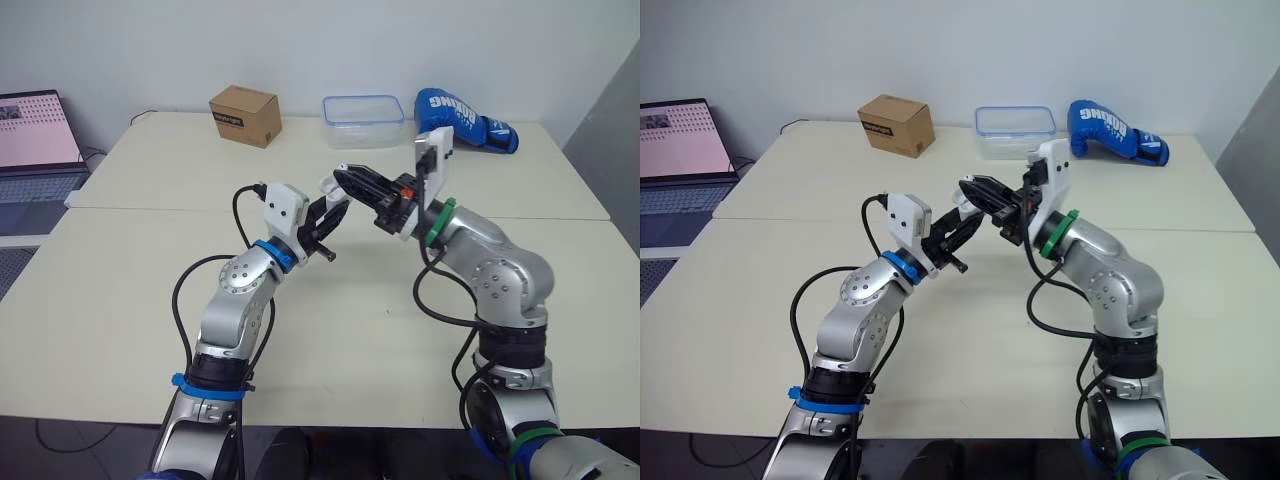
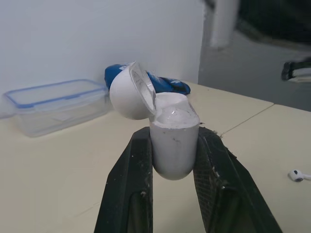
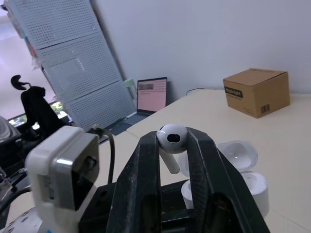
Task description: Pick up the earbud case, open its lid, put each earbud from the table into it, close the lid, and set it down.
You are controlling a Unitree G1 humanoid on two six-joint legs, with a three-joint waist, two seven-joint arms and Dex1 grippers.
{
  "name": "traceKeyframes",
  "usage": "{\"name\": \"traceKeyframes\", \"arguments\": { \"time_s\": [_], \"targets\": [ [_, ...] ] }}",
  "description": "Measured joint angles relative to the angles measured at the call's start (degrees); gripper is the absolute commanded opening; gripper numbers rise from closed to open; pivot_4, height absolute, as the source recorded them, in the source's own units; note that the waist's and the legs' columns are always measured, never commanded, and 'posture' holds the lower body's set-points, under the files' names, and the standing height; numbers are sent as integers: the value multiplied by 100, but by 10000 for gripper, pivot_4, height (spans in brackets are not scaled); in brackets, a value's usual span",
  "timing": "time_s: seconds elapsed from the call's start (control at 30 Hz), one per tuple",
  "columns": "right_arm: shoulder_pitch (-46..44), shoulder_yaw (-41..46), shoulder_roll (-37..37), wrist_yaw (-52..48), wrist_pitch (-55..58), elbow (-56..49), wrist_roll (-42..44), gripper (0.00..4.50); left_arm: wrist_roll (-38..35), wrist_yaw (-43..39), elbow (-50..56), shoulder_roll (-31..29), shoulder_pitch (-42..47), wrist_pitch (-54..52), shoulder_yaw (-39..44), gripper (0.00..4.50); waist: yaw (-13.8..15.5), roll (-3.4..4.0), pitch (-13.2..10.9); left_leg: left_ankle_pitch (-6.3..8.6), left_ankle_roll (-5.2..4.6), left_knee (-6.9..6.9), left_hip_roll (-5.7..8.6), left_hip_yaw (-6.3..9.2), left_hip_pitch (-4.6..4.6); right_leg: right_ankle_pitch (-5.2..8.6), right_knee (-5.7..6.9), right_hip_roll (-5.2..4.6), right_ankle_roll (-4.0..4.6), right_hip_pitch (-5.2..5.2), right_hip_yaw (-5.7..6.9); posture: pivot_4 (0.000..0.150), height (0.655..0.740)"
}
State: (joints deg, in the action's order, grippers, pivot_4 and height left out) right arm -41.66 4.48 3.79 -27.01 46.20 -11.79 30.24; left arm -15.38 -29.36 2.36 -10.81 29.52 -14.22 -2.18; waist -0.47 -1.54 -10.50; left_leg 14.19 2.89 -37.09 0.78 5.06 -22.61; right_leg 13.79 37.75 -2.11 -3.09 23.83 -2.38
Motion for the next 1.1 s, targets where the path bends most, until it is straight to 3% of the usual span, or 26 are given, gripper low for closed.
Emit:
{"name": "traceKeyframes", "arguments": {
  "time_s": [0.73, 1.03, 1.1],
  "targets": [
    [314, -527, 197, 228, -535, 211, -252, 3878, 0, -7, 118, -32, -49, -60, -125, 7364, -135, 1, 0, 0, -1, 3, -33, -4, 15, -1, 20, 40, 8, 2, -5, 1500, 7400],
    [456, -440, 18, 555, -457, 124, -158, 34225, 38, 0, 116, -57, -67, -172, -183, 7364, -134, 1, 0, 0, -1, 3, -35, -4, 14, -1, 19, 42, 8, 2, -6, 1500, 7400],
    [456, -304, 5, 618, -394, 146, -46, 34225, 37, -9, 117, -55, -67, -170, -183, 7364, -134, 1, 0, 0, -1, 3, -35, -4, 14, -1, 18, 41, 8, 2, -6, 1500, 7400]
  ]
}}
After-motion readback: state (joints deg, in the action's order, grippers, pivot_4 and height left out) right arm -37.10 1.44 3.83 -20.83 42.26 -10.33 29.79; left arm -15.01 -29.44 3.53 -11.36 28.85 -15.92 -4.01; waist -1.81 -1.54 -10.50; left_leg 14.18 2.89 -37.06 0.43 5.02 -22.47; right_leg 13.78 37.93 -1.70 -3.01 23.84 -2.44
